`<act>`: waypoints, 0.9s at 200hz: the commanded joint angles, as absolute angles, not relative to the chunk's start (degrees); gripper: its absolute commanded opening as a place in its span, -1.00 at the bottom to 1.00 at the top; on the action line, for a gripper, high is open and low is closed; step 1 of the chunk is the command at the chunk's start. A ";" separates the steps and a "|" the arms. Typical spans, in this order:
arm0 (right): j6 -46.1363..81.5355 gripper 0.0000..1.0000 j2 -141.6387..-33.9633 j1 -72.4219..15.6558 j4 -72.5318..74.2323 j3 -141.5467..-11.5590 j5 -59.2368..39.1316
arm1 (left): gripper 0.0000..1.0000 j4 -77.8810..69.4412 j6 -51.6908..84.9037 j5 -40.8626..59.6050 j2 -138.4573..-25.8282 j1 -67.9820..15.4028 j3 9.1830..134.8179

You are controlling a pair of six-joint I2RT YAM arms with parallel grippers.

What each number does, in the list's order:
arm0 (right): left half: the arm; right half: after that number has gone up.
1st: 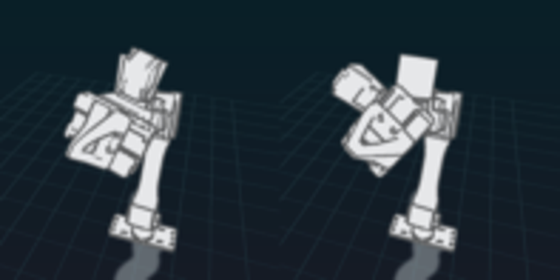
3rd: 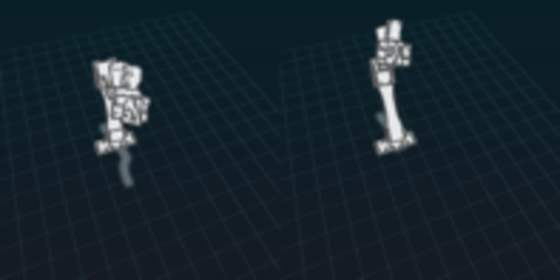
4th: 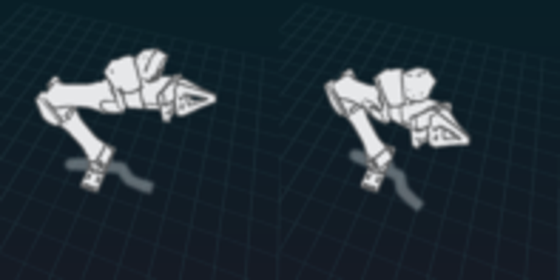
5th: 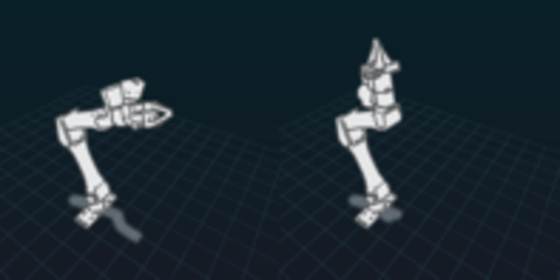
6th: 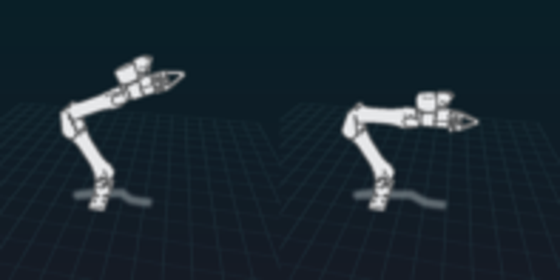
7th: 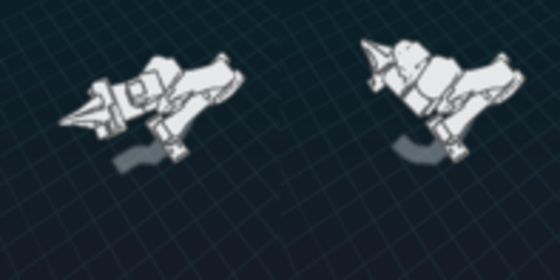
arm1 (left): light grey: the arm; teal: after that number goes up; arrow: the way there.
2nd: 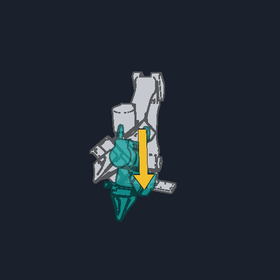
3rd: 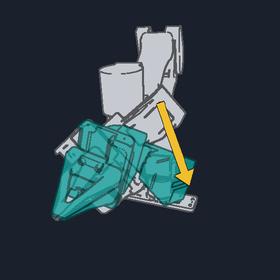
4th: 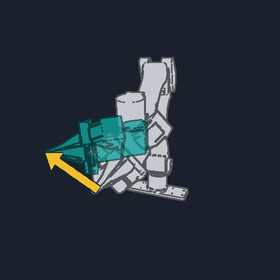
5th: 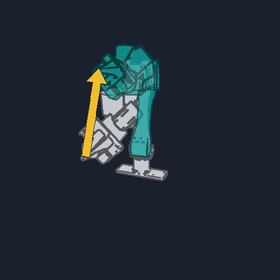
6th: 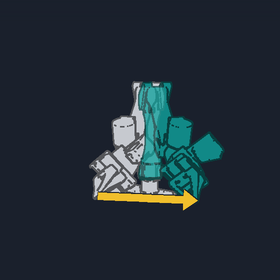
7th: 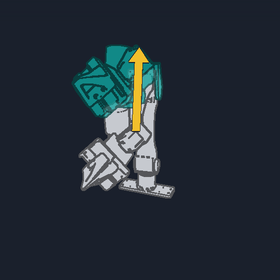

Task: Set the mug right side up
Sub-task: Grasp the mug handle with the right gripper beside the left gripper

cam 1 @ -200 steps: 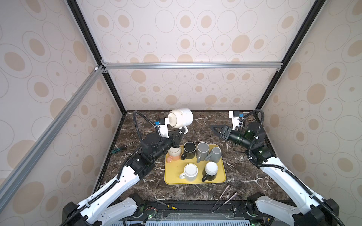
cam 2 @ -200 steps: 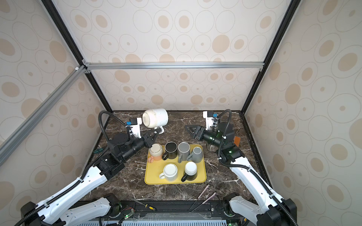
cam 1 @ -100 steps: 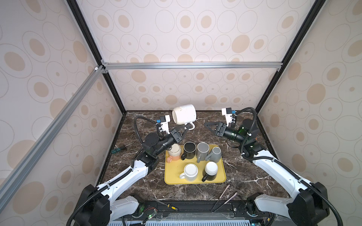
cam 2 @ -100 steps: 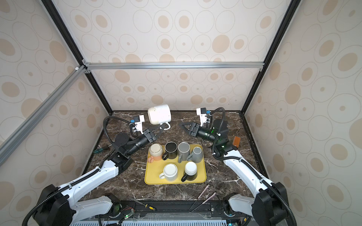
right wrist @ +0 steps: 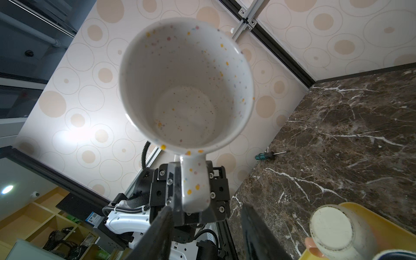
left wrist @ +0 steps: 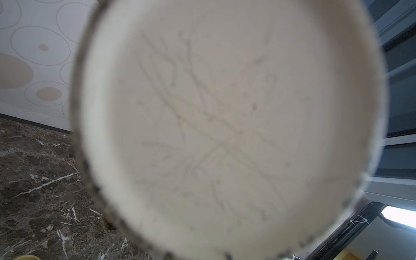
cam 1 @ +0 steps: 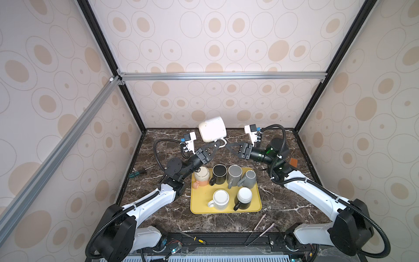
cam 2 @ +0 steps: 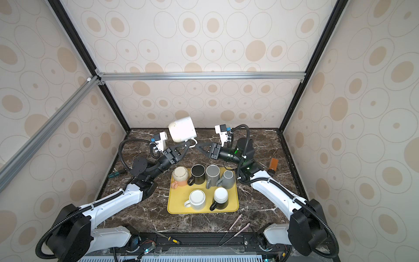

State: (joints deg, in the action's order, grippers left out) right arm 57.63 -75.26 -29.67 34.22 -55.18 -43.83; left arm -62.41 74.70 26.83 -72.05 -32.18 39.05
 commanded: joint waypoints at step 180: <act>62.14 -0.60 -79.52 -30.92 43.19 -56.82 -43.52 | -1.00 -82.72 80.16 27.35 -79.06 -35.70 39.46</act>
